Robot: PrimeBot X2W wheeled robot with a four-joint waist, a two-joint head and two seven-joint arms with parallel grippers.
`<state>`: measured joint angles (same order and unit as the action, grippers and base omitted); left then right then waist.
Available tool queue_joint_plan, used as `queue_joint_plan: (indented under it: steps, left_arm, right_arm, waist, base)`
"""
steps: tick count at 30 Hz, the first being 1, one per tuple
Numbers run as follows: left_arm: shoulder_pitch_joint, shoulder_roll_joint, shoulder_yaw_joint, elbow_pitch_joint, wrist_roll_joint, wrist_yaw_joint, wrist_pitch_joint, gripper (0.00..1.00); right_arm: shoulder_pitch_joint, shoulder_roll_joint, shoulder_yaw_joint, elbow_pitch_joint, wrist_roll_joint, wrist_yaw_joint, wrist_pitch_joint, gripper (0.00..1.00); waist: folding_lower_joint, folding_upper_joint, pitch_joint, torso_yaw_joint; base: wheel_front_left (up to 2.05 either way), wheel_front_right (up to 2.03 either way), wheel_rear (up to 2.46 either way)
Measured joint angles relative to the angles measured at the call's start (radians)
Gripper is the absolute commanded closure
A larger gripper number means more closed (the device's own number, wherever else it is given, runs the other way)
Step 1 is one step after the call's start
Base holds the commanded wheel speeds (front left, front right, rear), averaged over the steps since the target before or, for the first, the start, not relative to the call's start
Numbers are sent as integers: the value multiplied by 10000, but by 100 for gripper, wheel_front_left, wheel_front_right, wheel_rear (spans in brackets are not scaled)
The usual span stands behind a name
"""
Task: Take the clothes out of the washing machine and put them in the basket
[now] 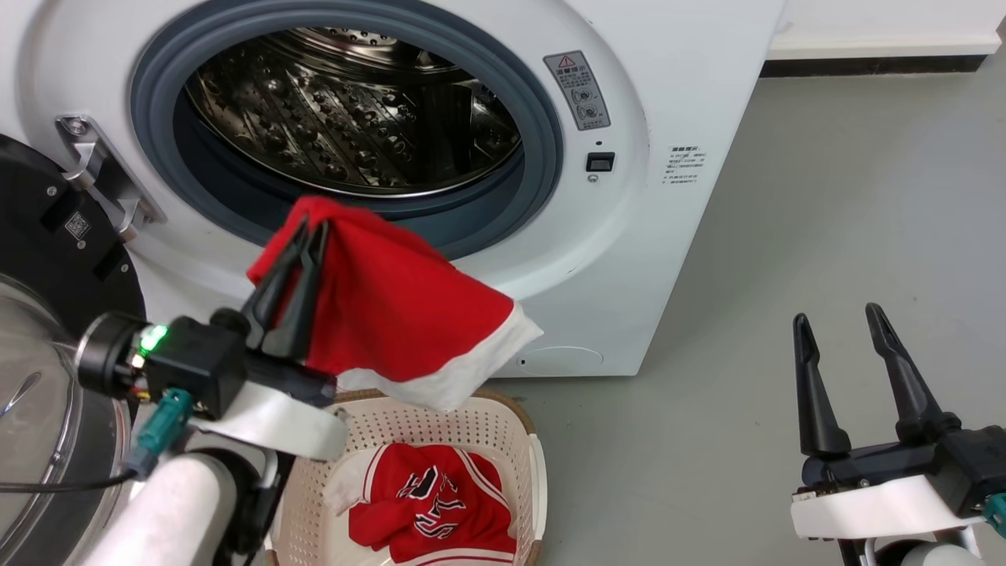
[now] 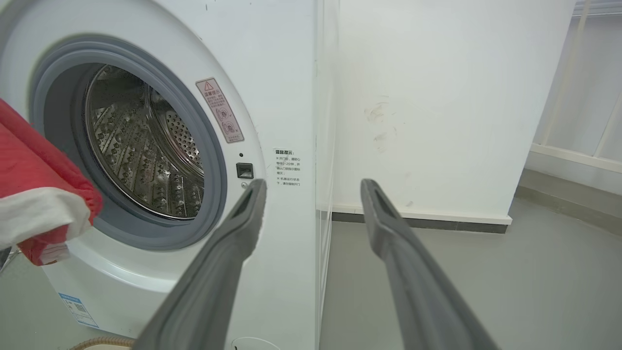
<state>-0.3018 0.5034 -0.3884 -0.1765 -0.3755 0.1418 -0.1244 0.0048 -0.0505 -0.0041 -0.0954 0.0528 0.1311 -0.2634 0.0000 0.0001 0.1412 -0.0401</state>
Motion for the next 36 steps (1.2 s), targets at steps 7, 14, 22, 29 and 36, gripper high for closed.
queue_joint_plan:
  steps: [7,14,22,29,36]
  left_arm:
    - [662,-84,-504,476,-100,-105,25,100]
    - [925,-556,-943,1931,-470,-493,-334,100]
    - [226,-1304,-1375,5137,-602,-1277,-957,100]
    - [-1156,-1962,-1331,8084,-646,-1837,-1269,100]
    - [-2682,-2339,-1417,10711,-397,-2115,-1354,100]
  right_arm:
    - [-57,-2,-79,-8,-4,0,0,0]
    - [-408,0,-125,-84,-90,0,0,0]
    - [-1161,0,-98,-318,-196,0,0,0]
    - [-1826,0,-188,-499,-196,0,0,0]
    - [-2429,-4,-228,-683,10,0,0,0]
  waist:
    - [0,0,285,48]
    - [0,0,884,92]
    - [1,-1,2104,-5]
    - [2,-1,3463,-258]
    - [2,-1,4801,-569]
  base:
    - [0,0,0]
    - [0,0,0]
    - [0,0,0]
    - [0,0,0]
    - [0,0,0]
